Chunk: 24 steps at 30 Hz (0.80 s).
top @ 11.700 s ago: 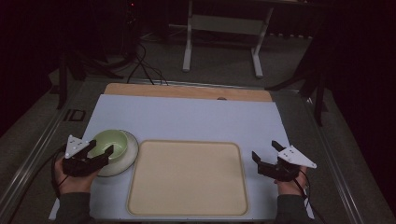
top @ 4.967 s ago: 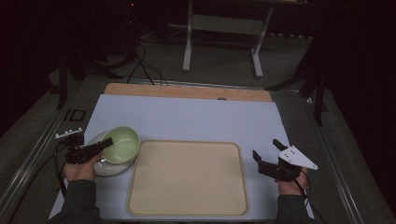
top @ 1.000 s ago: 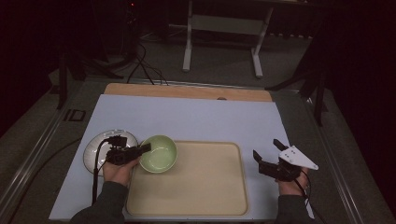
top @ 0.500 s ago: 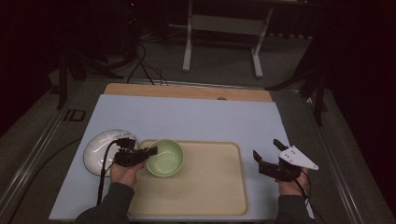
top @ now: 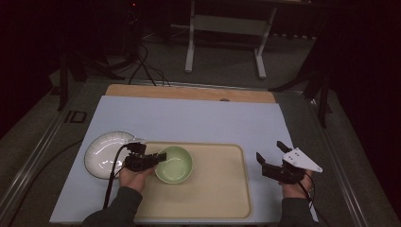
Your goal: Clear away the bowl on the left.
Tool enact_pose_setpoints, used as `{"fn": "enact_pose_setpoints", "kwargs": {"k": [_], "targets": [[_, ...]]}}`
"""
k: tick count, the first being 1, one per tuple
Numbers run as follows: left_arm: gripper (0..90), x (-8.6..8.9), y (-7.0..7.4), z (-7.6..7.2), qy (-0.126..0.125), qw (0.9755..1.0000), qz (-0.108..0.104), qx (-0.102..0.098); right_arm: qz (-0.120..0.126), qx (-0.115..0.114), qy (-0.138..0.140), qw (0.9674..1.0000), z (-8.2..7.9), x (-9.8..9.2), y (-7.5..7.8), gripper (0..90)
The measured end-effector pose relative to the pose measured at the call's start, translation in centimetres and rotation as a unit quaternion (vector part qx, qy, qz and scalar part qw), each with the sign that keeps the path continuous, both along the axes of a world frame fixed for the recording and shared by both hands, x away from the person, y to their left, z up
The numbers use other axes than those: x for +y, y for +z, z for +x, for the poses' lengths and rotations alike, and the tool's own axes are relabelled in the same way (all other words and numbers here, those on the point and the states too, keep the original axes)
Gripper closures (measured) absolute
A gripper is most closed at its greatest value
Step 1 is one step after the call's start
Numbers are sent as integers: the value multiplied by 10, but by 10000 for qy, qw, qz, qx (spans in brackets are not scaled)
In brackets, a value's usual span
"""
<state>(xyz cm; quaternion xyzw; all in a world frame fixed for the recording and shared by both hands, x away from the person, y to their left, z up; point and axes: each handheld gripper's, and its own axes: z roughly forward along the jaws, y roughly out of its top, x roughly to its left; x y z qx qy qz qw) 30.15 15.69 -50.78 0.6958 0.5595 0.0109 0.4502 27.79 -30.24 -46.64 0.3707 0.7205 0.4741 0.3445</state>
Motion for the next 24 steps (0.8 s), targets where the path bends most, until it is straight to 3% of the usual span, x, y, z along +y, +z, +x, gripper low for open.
{"fn": "enact_pose_setpoints", "kwargs": {"k": [10,18,24], "targets": [[791,-14,-8,1,-117,9999,57,70,6,-2,-4,10000,0,-1,0,139],[792,-16,-11,2,-89,10000,18,13,2,10,1,10000,0,0,0,138],[793,-18,-13,4,-57,9999,106,-2,-13,10,6,10000,0,0,0,139]]}}
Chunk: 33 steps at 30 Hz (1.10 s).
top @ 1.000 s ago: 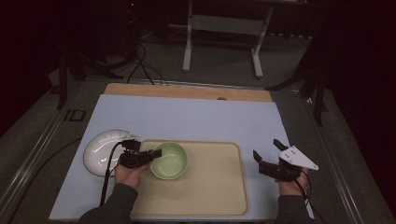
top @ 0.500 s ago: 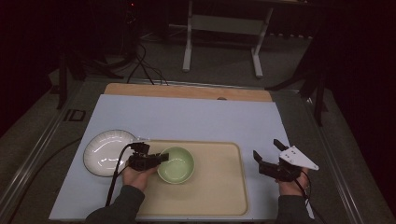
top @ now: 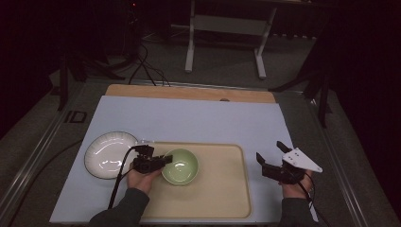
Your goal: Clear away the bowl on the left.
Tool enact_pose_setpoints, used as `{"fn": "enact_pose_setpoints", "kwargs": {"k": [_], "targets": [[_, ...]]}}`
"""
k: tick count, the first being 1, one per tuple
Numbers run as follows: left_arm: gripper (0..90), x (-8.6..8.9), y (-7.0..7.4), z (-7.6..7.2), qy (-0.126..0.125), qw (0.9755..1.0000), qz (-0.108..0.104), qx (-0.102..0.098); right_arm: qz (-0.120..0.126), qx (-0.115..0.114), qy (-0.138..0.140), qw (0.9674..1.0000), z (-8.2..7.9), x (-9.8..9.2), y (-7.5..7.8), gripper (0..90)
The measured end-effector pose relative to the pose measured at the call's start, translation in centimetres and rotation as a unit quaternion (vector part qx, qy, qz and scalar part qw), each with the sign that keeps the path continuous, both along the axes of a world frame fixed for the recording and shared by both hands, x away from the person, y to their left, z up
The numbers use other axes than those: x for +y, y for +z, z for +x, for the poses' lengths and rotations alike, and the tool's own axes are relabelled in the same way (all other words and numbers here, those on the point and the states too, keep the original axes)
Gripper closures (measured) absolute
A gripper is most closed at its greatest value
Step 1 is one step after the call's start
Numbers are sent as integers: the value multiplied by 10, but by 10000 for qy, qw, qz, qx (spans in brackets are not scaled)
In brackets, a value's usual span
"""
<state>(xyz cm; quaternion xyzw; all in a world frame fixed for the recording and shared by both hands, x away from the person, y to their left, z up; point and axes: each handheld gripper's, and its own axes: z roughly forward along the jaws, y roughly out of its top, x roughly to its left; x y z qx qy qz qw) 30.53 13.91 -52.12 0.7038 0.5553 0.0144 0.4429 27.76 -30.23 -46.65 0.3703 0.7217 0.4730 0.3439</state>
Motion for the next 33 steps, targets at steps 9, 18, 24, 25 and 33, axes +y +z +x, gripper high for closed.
{"fn": "enact_pose_setpoints", "kwargs": {"k": [9,18,24,25,33], "targets": [[696,6,4,2,17,9999,-113,30,1,1,-1,10000,0,0,0,139],[543,12,28,-3,-18,9989,271,-394,6,-2,-5,10000,0,0,0,139],[493,21,40,-6,157,9960,658,-588,1,-10,-3,10000,0,0,0,138],[485,23,41,-6,213,9951,716,-645,4,-5,-5,10000,0,0,0,139],[460,44,54,-10,452,9882,1062,-1005,5,-1,-7,10000,0,-1,0,138]]}}
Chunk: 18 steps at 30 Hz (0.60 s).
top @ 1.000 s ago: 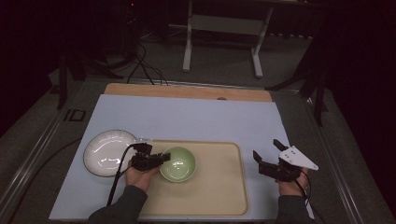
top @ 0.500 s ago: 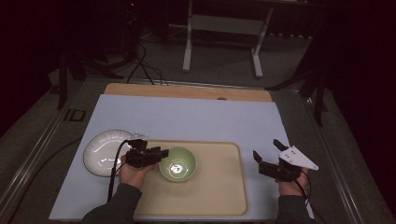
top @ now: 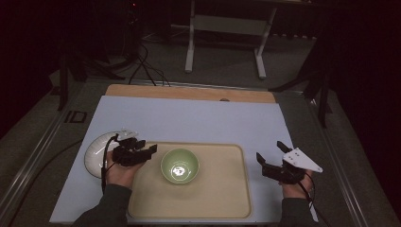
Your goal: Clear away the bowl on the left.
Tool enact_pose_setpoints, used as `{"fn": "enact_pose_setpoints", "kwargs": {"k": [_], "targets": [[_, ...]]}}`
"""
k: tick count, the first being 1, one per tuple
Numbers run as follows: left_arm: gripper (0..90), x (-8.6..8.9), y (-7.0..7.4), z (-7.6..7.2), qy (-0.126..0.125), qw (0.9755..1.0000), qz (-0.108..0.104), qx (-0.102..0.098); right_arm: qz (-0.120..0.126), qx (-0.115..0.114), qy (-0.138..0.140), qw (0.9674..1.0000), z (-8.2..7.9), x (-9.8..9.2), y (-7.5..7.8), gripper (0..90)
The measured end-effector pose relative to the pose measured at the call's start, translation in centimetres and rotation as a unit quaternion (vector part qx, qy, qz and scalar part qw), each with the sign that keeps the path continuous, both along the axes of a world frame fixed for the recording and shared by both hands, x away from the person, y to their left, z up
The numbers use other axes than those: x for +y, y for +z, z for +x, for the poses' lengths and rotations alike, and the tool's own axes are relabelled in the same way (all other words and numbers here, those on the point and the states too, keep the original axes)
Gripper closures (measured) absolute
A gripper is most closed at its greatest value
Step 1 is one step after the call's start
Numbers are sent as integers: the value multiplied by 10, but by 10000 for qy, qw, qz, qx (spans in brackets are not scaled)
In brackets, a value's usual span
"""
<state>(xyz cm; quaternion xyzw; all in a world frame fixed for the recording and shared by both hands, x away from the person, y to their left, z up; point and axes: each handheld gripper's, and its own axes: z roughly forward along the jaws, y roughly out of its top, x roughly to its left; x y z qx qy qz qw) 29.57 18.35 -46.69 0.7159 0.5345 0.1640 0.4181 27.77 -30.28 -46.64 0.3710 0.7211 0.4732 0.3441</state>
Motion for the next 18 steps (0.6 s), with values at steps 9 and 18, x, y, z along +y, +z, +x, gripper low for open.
{"fn": "enact_pose_setpoints", "kwargs": {"k": [9,18], "targets": [[435,26,11,-7,72,9994,102,-313,2,-5,-15,10000,0,-1,0,138],[405,54,16,-15,363,9977,30,-571,15,-11,-24,10000,0,-1,1,138]]}}
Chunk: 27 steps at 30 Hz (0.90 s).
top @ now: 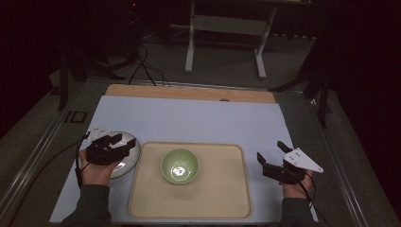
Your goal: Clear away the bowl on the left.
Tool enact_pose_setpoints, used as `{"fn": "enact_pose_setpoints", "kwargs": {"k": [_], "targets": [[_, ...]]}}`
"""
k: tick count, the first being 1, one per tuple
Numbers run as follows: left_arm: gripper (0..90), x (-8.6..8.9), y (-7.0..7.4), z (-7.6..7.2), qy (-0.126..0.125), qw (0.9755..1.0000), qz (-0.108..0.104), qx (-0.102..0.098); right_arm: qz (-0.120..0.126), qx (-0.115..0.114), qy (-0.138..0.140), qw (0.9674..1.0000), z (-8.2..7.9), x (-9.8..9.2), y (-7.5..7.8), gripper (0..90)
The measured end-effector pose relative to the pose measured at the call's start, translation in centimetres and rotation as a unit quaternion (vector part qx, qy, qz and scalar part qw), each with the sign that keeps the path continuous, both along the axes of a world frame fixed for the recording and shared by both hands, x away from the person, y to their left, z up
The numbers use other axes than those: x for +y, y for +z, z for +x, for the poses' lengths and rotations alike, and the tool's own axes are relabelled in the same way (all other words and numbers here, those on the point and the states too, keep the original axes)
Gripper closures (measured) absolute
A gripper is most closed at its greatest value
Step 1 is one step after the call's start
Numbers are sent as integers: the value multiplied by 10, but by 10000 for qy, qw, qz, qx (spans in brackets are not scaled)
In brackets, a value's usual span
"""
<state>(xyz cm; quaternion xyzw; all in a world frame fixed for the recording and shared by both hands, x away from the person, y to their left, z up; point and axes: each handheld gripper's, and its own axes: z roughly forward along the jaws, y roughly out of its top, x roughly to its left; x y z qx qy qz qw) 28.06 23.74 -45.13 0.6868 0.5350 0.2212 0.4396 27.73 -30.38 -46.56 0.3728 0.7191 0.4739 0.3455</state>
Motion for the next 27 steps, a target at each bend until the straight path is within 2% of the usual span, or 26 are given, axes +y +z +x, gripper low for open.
{"fn": "enact_pose_setpoints", "kwargs": {"k": [4,6,9,14,17,23,27], "targets": [[390,13,1,-4,124,9998,24,-167,11,-12,-9,10000,0,-1,0,139],[382,19,1,-6,144,9996,-78,-220,30,-7,-24,10000,0,-1,0,138],[370,28,1,-8,232,9993,-103,-261,44,2,-33,10000,0,-1,0,138],[344,41,-1,-12,599,9975,-104,-363,45,-15,-58,10000,0,-3,1,138],[332,45,-4,-13,795,9961,47,-385,63,-12,-75,10000,0,-3,1,138],[294,46,-5,-12,833,9941,508,-464,56,-5,-82,10000,0,-3,0,138],[245,46,-6,-13,846,9934,554,-537,80,-2,-112,9999,-1,-5,1,138]]}}
